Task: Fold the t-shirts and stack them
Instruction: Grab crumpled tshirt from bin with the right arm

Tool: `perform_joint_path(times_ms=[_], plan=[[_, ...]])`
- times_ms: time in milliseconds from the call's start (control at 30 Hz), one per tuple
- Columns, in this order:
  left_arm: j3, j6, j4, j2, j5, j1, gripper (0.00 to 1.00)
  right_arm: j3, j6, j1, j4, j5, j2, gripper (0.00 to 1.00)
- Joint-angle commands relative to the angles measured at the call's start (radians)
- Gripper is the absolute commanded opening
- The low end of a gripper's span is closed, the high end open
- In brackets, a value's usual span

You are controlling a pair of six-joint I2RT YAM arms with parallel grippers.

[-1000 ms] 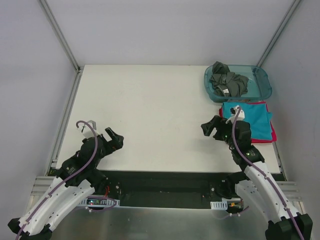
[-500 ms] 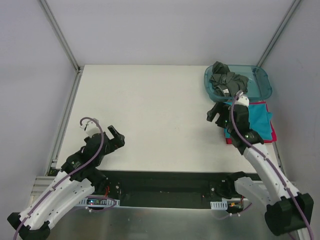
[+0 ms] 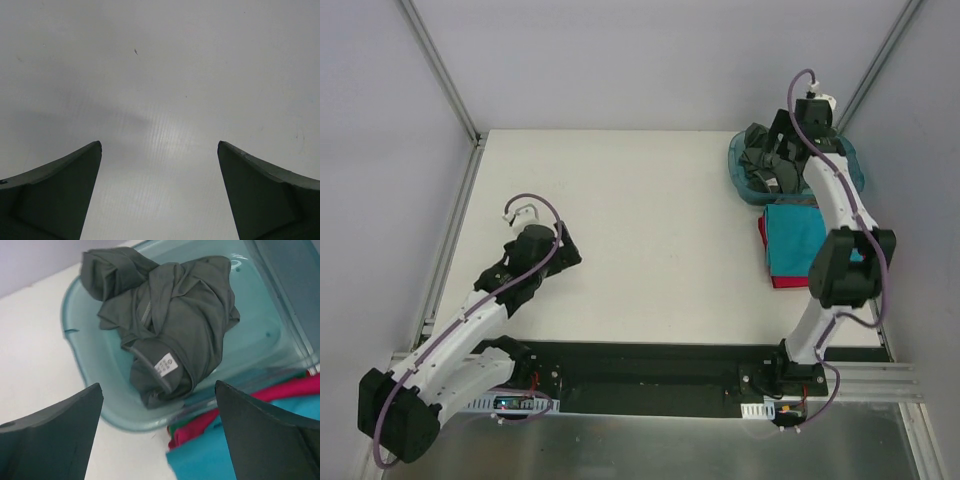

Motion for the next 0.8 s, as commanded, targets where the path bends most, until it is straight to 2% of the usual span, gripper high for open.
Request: perform_joint_path(times_ms=[0, 167, 400, 500, 633, 733, 767], plan=[[0.029, 0.053, 0.124, 0.083, 0.128, 0.108, 0.99, 0.215, -0.112, -0.002, -0.101, 0.061, 0.246, 0.96], [0.052, 0.144, 0.187, 0.207, 0.277, 0.237, 0.99, 0.451, -0.106, -0.015, -0.076, 0.029, 0.487, 0.96], [0.059, 0.18, 0.2, 0.257, 0.291, 0.277, 0.99, 0.54, -0.069, -0.027, 0.037, -0.031, 0.69, 0.96], [0.057, 0.18, 0.201, 0.257, 0.295, 0.286, 0.99, 0.643, -0.022, -0.027, -0.035, -0.089, 0.756, 0.96], [0.06, 0.182, 0.201, 0.252, 0.317, 0.295, 0.99, 0.59, 0.128, -0.084, 0.009, -0.182, 0.755, 0.96], [0.06, 0.186, 0.201, 0.246, 0.315, 0.298, 0.99, 0.508, 0.297, -0.122, 0.091, -0.351, 0.771, 0.96], [0.059, 0.185, 0.201, 0.243, 0.317, 0.3, 0.99, 0.516, 0.325, -0.133, 0.103, -0.395, 0.794, 0.99]])
